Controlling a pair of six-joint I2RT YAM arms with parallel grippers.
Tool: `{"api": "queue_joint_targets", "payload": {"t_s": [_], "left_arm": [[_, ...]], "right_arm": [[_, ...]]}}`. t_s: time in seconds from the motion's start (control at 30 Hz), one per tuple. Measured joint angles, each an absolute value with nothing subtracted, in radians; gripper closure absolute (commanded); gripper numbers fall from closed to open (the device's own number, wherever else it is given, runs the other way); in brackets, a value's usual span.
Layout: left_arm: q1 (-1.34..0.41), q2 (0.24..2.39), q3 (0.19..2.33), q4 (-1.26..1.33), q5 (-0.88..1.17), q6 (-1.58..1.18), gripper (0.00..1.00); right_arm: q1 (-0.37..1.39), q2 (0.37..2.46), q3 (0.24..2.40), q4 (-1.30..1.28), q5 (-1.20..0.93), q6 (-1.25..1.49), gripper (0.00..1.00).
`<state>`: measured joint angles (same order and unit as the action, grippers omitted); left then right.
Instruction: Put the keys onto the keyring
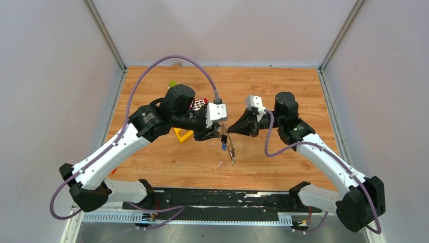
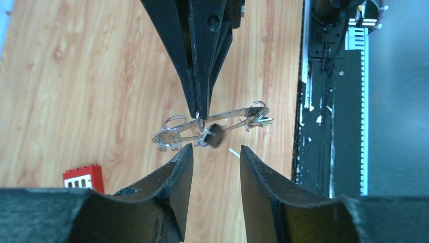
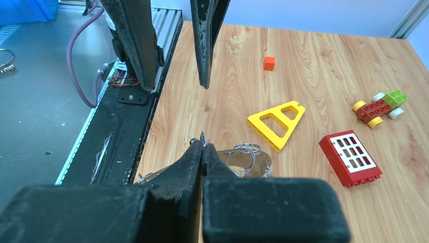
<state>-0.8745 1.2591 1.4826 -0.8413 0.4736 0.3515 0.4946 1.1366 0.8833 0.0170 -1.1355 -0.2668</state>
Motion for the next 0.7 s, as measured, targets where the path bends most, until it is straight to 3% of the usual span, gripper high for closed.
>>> {"api": "queue_joint_targets", "payload": {"t_s": [0.37, 0.7], "left_arm": [[-0.852, 1.129, 1.253, -0.628, 0.49, 0.482, 0.5], [-0.851, 1.107, 1.142, -0.426, 0.583, 0.552, 0.56]], "right_arm": [[0.48, 1.1, 0.883, 0.017, -1.184, -0.266, 1.0], [0.479, 1.099, 0.883, 0.019, -1.222, -0.265, 1.0]]}}
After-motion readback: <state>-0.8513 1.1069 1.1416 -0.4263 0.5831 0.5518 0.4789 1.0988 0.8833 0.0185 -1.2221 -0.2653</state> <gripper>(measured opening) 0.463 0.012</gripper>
